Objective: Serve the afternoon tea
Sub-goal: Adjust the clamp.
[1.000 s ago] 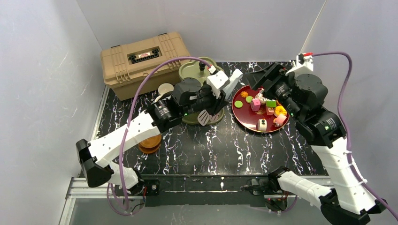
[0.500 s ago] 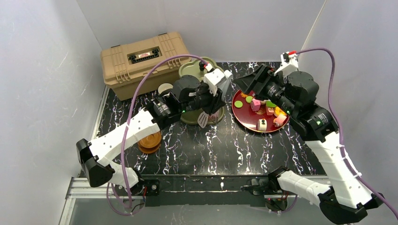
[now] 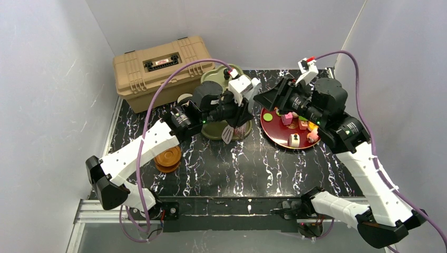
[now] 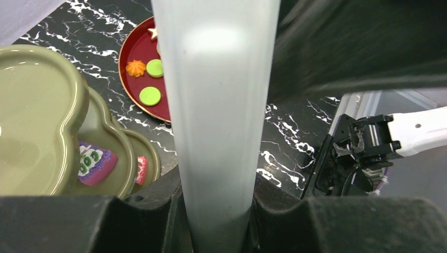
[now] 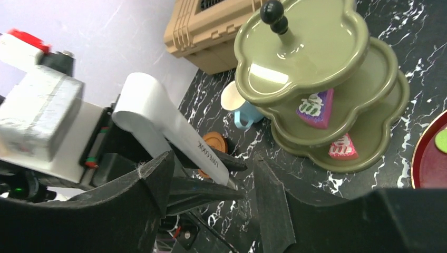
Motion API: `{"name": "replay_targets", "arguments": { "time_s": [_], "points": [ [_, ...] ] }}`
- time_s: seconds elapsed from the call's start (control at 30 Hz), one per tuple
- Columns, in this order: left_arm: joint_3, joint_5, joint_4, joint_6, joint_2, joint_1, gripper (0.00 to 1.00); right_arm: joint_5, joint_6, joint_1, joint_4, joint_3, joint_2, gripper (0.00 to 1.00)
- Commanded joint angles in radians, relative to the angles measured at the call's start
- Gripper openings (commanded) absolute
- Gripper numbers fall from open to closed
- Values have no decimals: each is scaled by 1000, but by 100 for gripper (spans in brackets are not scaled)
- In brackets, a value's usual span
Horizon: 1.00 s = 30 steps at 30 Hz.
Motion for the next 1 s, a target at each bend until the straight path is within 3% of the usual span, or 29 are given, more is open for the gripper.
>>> {"name": "replay_targets", "arguments": {
  "time_s": [0.0, 0.3, 0.47, 0.5, 0.53, 0.6, 0.67, 0.77, 0.97],
  "points": [
    [53, 73, -11, -1, 0, 4, 20, -76, -36, 3, 82, -7, 12, 63],
    [87, 110, -33, -4, 32, 5, 19, -63, -8, 4, 146, -60, 36, 44],
    [92, 115, -25, -14, 29, 5, 25, -11, -3, 6, 157, -99, 18, 31],
    [92, 115, -25, -17, 27, 5, 28, 9, -3, 6, 156, -104, 12, 27],
    [92, 114, -25, -20, 25, 5, 38, 25, -5, 6, 152, -108, 5, 23],
    [88, 104, -27, -29, 15, 5, 67, 80, -4, 6, 146, -117, -15, 16],
    [74, 99, -26, -35, -3, 5, 82, 124, 8, 6, 165, -135, -49, 13],
    [37, 104, -19, -37, -35, 5, 87, 194, 43, 6, 190, -155, -79, 11],
    [-16, 82, 7, 44, -79, 5, 82, 243, 117, 6, 167, -159, -83, 10]
  ]
}}
